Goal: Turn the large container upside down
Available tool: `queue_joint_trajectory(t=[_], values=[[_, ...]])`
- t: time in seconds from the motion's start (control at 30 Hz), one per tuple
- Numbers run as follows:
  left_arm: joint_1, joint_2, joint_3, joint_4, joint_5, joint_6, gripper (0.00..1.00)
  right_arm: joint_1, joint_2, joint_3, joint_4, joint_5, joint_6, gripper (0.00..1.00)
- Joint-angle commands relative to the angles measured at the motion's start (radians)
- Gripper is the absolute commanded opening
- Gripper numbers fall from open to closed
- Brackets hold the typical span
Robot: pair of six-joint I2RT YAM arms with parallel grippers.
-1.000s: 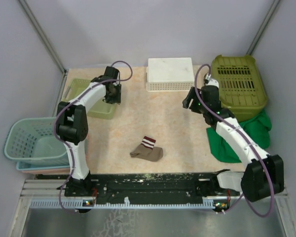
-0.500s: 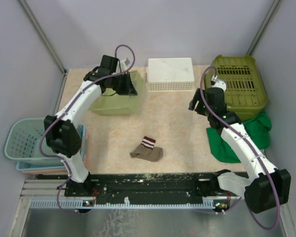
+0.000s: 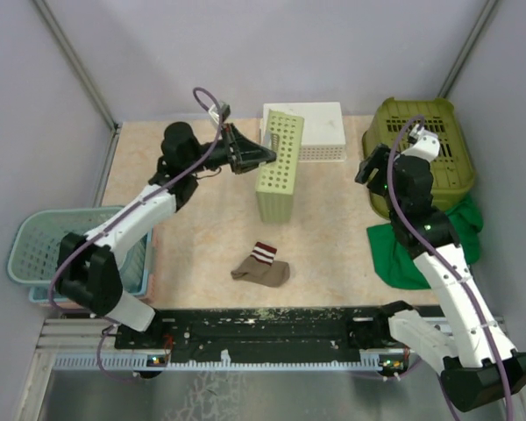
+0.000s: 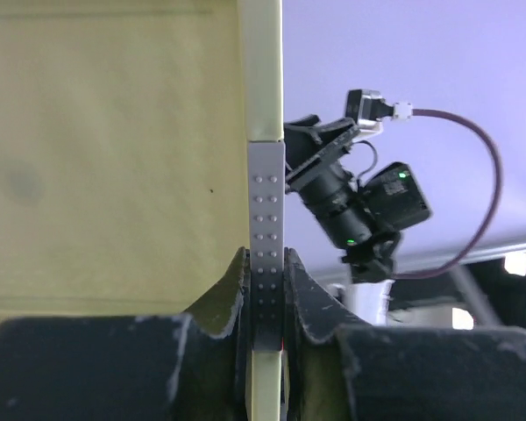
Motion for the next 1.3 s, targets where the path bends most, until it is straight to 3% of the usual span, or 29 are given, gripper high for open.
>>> queue_joint_trajectory(t=[0.0, 0.33, 0.43, 0.6, 0.8, 0.93, 1.0, 1.13, 1.27], values=[[-0.070, 0.086, -0.080, 0.667, 0.050, -0.441, 0.00, -0.004, -0.035, 0.050, 0.005, 0.061, -0.027, 0.71], [-0.154, 0.407, -0.099, 1.265, -0.119, -0.769, 0.00, -0.004, -0.053, 0.050, -0.020, 0.068, -0.033, 0.71], [-0.150, 0.481, -0.098, 1.339, -0.131, -0.793, 0.00, -0.004, -0.057, 0.050, -0.026, 0.072, -0.035, 0.71], [-0.138, 0.525, -0.109, 1.293, -0.068, -0.730, 0.02, -0.004, -0.061, 0.044, -0.029, 0.071, -0.037, 0.72], [-0.083, 0.504, -0.210, 1.203, -0.016, -0.622, 0.52, -0.004, -0.062, 0.025, -0.015, 0.051, -0.030, 0.72], [-0.029, 0.440, -0.275, 1.018, 0.045, -0.459, 0.72, -0.004, -0.056, 0.007, -0.007, 0.035, -0.023, 0.72], [-0.007, 0.398, -0.290, 0.848, 0.071, -0.341, 0.83, -0.004, -0.053, -0.003, 0.001, 0.027, -0.019, 0.72], [0.022, 0.317, -0.264, 0.395, 0.070, -0.031, 0.93, -0.004, -0.048, -0.016, 0.013, 0.018, -0.017, 0.72], [0.023, 0.271, -0.165, -0.070, -0.045, 0.303, 0.99, -0.004, -0.039, -0.025, 0.022, 0.009, -0.015, 0.72]])
